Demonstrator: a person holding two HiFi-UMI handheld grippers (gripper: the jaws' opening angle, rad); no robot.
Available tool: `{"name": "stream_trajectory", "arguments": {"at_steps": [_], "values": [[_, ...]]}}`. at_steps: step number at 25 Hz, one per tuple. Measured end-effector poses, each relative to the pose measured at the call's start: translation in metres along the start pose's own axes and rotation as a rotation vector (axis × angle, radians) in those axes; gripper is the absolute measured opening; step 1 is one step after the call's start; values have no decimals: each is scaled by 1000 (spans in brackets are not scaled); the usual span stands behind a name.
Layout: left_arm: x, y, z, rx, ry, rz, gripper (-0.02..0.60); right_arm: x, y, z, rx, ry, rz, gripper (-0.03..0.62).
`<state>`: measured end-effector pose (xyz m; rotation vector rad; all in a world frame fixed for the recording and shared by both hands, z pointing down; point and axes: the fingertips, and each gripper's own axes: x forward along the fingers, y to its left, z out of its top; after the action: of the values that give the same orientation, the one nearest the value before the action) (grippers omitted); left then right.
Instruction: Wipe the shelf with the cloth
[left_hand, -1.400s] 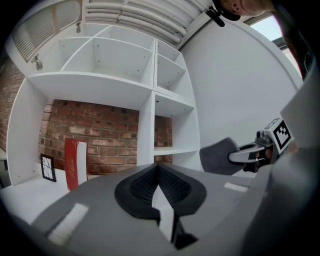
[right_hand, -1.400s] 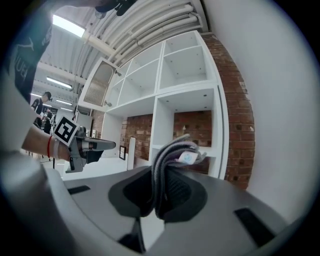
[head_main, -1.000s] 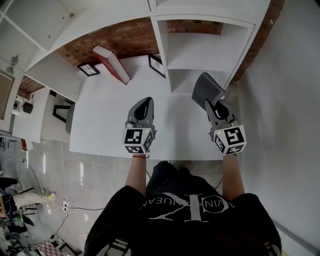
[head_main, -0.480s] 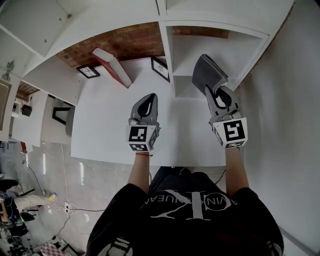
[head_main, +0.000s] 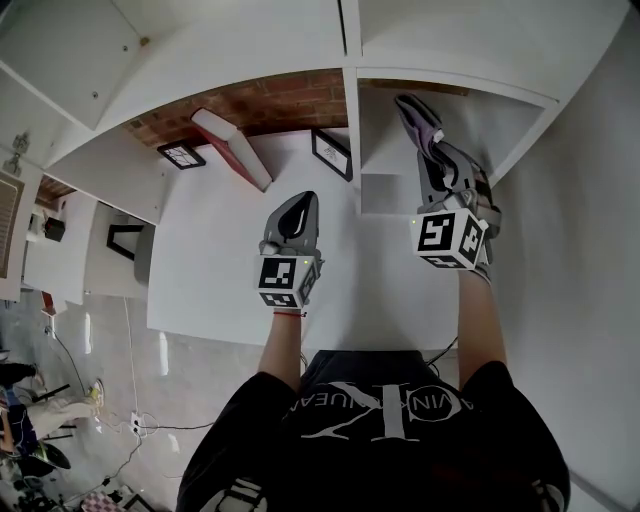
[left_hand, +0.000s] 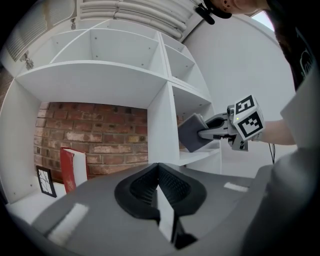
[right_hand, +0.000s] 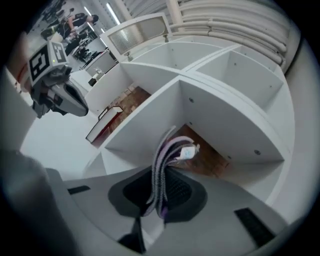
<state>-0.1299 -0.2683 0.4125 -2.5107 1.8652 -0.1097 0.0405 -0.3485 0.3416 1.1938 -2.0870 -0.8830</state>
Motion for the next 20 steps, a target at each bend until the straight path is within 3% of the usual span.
{"name": "stream_trajectory", "arguments": {"at_steps": [5, 7, 12, 16, 20], "values": [[2, 11, -3, -7, 4, 4, 11, 29, 34, 7, 273, 42, 179, 60], [2, 14, -4, -3, 6, 3, 11, 37, 45, 9, 325, 70, 224, 59], [0, 25, -7, -12, 11, 17, 11, 44, 65, 16, 253, 93, 314, 58], [3, 28, -10, -28, 14, 20, 11, 48, 77, 23, 257, 89, 387, 58], [10, 23, -8, -37, 7, -1, 11, 52, 84, 18, 157, 147, 410, 56]]}}
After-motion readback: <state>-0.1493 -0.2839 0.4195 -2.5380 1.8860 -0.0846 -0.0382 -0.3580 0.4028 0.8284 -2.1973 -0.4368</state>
